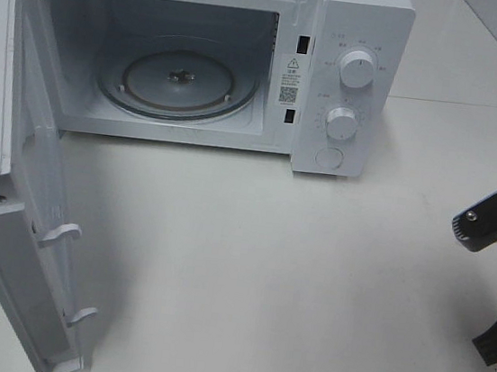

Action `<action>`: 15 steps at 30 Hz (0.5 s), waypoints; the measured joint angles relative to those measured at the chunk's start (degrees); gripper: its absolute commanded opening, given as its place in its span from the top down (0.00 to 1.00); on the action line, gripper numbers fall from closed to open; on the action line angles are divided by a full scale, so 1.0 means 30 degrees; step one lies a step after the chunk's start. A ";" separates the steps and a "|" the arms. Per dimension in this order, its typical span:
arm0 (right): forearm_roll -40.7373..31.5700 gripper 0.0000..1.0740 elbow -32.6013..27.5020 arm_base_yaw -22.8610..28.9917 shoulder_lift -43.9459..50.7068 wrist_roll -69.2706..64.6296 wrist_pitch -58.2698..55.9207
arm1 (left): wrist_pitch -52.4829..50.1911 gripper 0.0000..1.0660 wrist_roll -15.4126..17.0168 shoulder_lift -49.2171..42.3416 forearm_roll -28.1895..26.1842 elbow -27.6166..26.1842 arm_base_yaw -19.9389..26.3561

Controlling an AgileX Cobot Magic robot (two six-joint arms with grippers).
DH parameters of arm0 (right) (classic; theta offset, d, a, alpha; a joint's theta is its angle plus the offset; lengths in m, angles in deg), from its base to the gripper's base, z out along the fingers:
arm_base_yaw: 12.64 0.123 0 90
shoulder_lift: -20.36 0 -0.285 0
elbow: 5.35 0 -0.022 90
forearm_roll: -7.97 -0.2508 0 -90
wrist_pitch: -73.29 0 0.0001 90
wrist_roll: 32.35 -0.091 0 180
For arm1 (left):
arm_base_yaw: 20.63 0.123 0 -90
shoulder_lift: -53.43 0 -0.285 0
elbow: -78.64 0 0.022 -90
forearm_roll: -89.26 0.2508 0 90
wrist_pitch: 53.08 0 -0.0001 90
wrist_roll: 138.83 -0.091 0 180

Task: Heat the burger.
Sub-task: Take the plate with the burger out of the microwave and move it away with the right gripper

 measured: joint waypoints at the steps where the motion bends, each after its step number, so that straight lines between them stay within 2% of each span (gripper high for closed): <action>1: 0.0000 0.98 0.0000 0.0000 0.0000 0.0000 0.0000 | 0.0000 0.06 0.0000 0.0000 0.0000 0.0000 0.0000; 9: 0.1394 0.98 0.0019 -0.0115 -0.2196 -0.3266 0.1184 | 0.0000 0.06 0.0000 0.0000 0.0000 0.0000 0.0000; 15: 0.1738 0.98 0.0038 -0.1738 -0.3495 -0.4393 0.3247 | 0.0000 0.06 0.0000 0.0000 0.0000 0.0000 0.0000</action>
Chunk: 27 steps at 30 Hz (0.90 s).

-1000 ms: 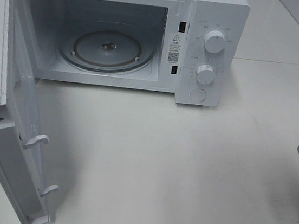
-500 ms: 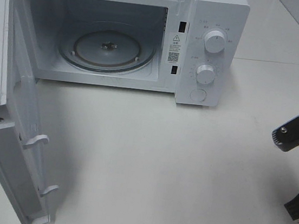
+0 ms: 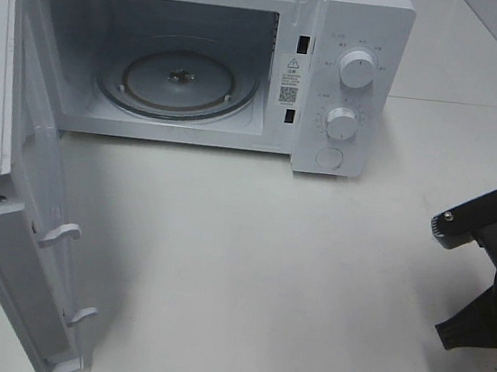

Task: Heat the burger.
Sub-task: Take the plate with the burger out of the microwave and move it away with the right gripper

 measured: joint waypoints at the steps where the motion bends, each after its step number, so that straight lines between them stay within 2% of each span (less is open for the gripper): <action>1: 0.0191 0.98 0.0000 -0.0630 -0.0535 -0.0057 0.0573 | 0.0000 0.06 0.0000 0.0000 0.0000 0.0000 0.0000; 9: 0.1662 0.96 0.0019 -0.1872 -0.2273 -0.0573 0.1451 | 0.0000 0.06 0.0000 0.0000 0.0000 0.0000 0.0000; 14: 0.1948 0.90 0.0038 -0.2063 -0.3361 -0.0936 0.1929 | 0.0000 0.06 0.0000 0.0000 0.0000 0.0000 0.0000; 17: 0.2063 0.84 0.0038 -0.2082 -0.3591 -0.0993 0.2005 | 0.0000 0.06 0.0000 0.0000 0.0000 0.0000 0.0000; 18: 0.2254 0.77 0.0038 -0.2082 -0.3610 -0.0993 0.1986 | 0.0000 0.06 0.0000 0.0000 0.0000 0.0000 0.0000; 19: 0.2254 0.77 0.0038 -0.2082 -0.3610 -0.0993 0.1986 | 0.0000 0.06 0.0000 0.0000 0.0000 0.0000 0.0000; 20: 0.2368 0.69 0.0038 -0.2082 -0.3610 -0.0974 0.1967 | 0.0000 0.06 0.0000 0.0000 0.0000 0.0000 0.0000; 21: 0.2368 0.69 0.0038 -0.2082 -0.3610 -0.0974 0.1967 | 0.0000 0.06 0.0000 0.0000 0.0000 0.0000 0.0000; 23: 0.2158 0.59 0.0038 -0.2082 -0.3610 -0.0592 0.1967 | 0.0000 0.06 0.0000 0.0000 0.0000 0.0000 0.0000; 27: 0.1356 0.51 0.0038 -0.2082 -0.3380 -0.0095 0.2120 | 0.0000 0.06 0.0000 0.0000 0.0000 0.0000 0.0000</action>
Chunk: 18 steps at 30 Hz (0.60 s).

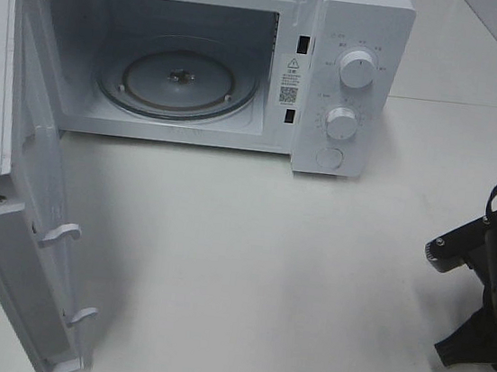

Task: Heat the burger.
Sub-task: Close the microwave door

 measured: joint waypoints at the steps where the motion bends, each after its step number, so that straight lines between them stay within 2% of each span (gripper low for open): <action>1: -0.0611 0.50 0.0000 0.0000 0.0497 0.0439 0.0115 | 0.0000 0.06 0.0000 0.0000 0.0000 0.0000 0.0000; 7: -0.2387 0.50 -0.0019 0.0000 0.2235 0.1986 0.0439 | 0.0000 0.06 0.0000 0.0000 0.0000 0.0000 0.0000; 13: -0.4794 0.49 -0.0057 0.0000 0.5863 0.4641 0.1738 | 0.0000 0.06 0.0000 0.0000 0.0000 0.0000 0.0000; 18: -0.7047 0.43 -0.0057 0.0000 0.8174 0.7716 0.3094 | 0.0000 0.06 0.0000 0.0000 0.0000 0.0000 0.0000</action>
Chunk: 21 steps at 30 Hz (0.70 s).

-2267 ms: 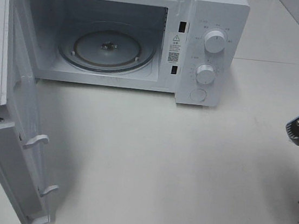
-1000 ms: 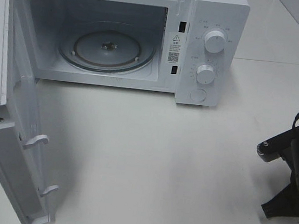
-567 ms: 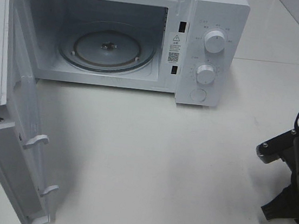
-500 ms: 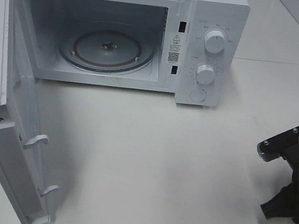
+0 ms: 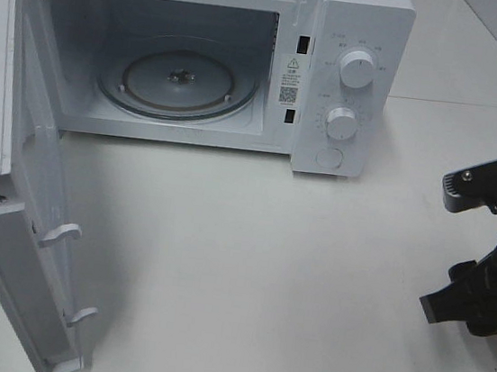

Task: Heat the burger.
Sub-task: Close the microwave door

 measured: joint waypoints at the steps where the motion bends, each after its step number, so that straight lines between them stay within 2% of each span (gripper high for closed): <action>1: -0.1432 0.40 0.0000 0.0000 0.1031 0.1986 0.0363 | 0.0000 0.06 0.0000 0.0000 0.0000 0.0000 0.0000; 2: -0.2960 0.36 0.0019 0.0000 0.2063 0.3953 0.0458 | 0.0000 0.06 0.0000 0.0000 0.0000 0.0000 0.0000; 4: -0.3552 0.35 0.0038 0.0000 0.2483 0.4698 0.0458 | 0.0000 0.06 0.0000 0.0000 0.0000 0.0000 0.0000; 5: -0.5061 0.32 0.0038 0.0000 0.3457 0.6513 0.0458 | 0.0000 0.06 0.0000 0.0000 0.0000 0.0000 0.0000; 8: -0.5672 0.31 0.0038 0.0000 0.3915 0.7181 0.0458 | 0.0000 0.06 0.0000 0.0000 0.0000 0.0000 0.0000; 9: -0.7219 0.30 0.0076 0.0000 0.4698 0.8594 0.0325 | 0.0000 0.06 0.0000 0.0000 0.0000 0.0000 0.0000; 11: -0.7964 0.30 0.0172 0.0000 0.5080 0.9339 0.0095 | 0.0000 0.06 0.0000 0.0000 0.0000 0.0000 0.0000; 13: -1.0218 0.30 0.1070 0.0000 0.6245 1.1516 -0.1413 | 0.0000 0.06 0.0000 0.0000 0.0000 0.0000 0.0000; 16: -1.1211 0.30 0.2024 0.0000 0.6933 1.2261 -0.2903 | 0.0000 0.06 0.0000 0.0000 0.0000 0.0000 0.0000; 21: -1.1497 0.30 0.2712 0.0000 0.7869 1.2376 -0.4488 | 0.0000 0.06 0.0000 0.0000 0.0000 0.0000 0.0000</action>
